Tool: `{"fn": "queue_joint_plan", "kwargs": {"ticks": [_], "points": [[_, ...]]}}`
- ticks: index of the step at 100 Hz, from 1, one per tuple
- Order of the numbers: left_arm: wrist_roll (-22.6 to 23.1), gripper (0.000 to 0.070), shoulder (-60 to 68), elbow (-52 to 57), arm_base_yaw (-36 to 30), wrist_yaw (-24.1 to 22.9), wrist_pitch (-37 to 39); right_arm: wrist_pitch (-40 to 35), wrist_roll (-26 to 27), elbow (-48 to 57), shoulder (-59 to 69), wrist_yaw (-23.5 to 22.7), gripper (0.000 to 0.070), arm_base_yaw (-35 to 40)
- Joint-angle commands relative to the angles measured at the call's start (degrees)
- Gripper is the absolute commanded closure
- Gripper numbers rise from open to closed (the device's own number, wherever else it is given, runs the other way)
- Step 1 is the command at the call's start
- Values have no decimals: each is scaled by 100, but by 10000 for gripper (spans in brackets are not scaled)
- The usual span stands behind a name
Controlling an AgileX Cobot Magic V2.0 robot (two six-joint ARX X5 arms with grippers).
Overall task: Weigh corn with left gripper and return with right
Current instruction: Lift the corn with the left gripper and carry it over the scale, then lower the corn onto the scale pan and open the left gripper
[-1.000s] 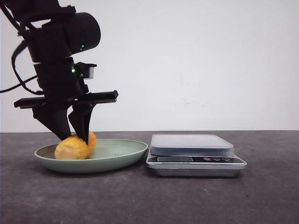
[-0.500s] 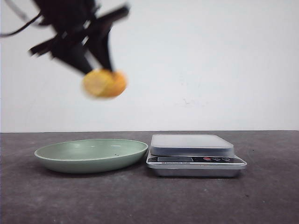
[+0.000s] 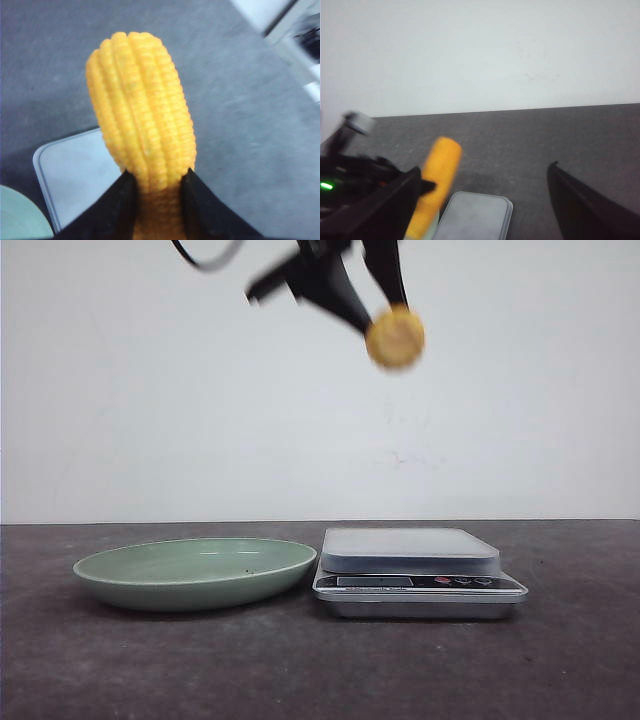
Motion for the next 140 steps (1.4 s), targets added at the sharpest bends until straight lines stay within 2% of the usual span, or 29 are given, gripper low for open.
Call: {"fn": "queue_joint_plan", "kwargs": {"ticks": [1, 20, 30, 43, 63, 76, 88, 95, 113, 129, 140], "points": [[-70, 696, 306, 160, -79, -61, 109, 20, -39, 111, 15, 0, 190, 24], [-323, 696, 1008, 160, -77, -76, 229, -68, -42, 111, 13, 2, 190, 24], [-334, 696, 1248, 160, -83, -92, 260, -122, -66, 111, 13, 2, 190, 24], [-330, 696, 1532, 160, -94, -341, 232, -155, -111, 111, 13, 7, 190, 24], [-302, 685, 1775, 157, -77, -339, 98, -188, -107, 109, 11, 7, 190, 24], [-278, 598, 1775, 157, -83, -339, 190, -192, -107, 111, 11, 7, 190, 24], [-258, 416, 1775, 160, -83, -337, 216, -190, -107, 111, 11, 9, 190, 24], [-216, 340, 1775, 157, -83, -337, 212, -190, -107, 109, 11, 9, 190, 24], [-120, 326, 1770, 160, -96, -334, 208, -190, -109, 111, 13, 9, 190, 24], [0, 151, 1705, 160, -109, -334, 151, -210, -127, 111, 13, 9, 190, 24], [46, 135, 1600, 160, -131, -337, 175, -251, -131, 111, 13, 9, 190, 24]]}}
